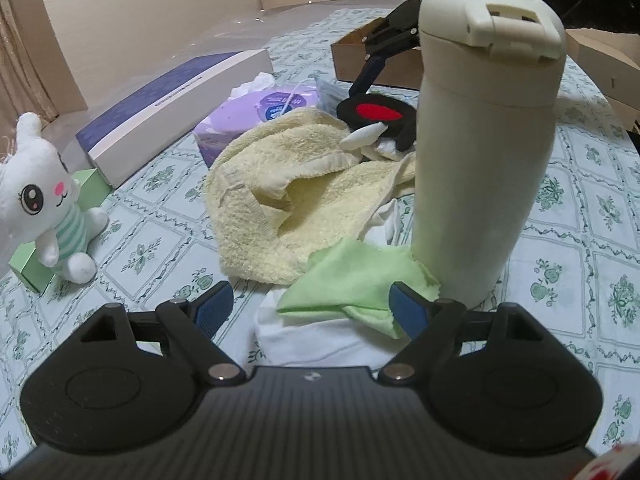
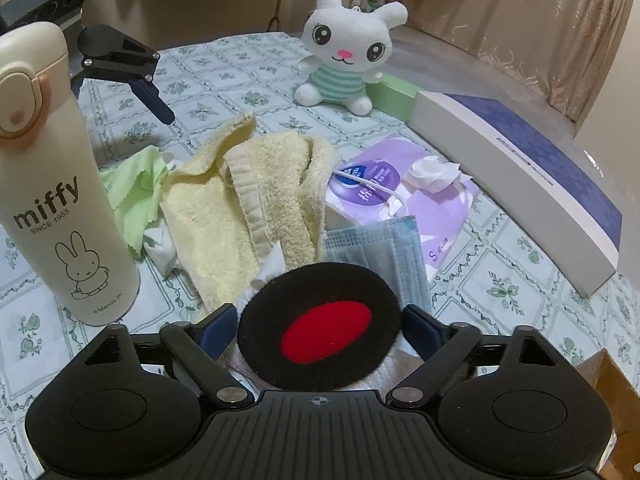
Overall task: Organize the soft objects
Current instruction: 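Reach the right tool to the black-and-red round pad and close on it, then grasp the light green cloth with the left tool while the right tool holds the pad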
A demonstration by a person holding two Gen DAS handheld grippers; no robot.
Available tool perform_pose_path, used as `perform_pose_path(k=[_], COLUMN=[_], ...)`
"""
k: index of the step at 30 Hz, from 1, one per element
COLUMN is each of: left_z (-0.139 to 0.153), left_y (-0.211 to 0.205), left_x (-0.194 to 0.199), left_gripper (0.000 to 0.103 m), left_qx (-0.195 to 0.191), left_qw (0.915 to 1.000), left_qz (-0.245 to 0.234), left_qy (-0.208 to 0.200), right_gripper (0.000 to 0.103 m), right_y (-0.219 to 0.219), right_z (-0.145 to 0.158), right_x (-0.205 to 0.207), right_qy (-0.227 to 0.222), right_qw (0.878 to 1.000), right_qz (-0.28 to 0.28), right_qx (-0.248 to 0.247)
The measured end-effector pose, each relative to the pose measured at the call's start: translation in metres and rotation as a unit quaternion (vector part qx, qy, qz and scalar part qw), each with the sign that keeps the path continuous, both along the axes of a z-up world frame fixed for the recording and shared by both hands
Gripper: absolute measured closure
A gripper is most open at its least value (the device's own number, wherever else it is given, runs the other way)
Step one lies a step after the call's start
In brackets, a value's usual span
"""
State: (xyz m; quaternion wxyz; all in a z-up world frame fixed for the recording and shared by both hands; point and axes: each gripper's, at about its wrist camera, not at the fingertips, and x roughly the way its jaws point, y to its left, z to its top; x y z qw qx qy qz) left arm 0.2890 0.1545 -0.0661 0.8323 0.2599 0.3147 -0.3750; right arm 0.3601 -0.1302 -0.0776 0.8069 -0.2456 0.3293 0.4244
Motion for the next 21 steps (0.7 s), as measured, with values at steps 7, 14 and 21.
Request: perform_pose_path(k=[7,14,21], left_z=[0.001,-0.005,-0.006], left_y=[-0.008,-0.024,-0.025], left_x=[0.004,0.008,0.004], left_gripper=[0.024,0.049,0.093], left_qx=[0.008,0.027,0.03], left_qw=[0.9996,0.9974,0.9968], left_qz=[-0.027,-0.062,-0.06], left_qy=[0.008,0.026,0.043], right_gripper=[0.021,0.022,0.022], right_y=[-0.003,-0.001,-0.006], right_z=[0.001,0.0,0.003], right_x=[-0.006,-0.007,-0.011], right_qy=[0.0,-0.005,-0.006], right_qw=[1.0,1.0,1.0], right_qz=[-0.002,-0.005,-0.014], right_qx=[-0.005,-0.005,0.004])
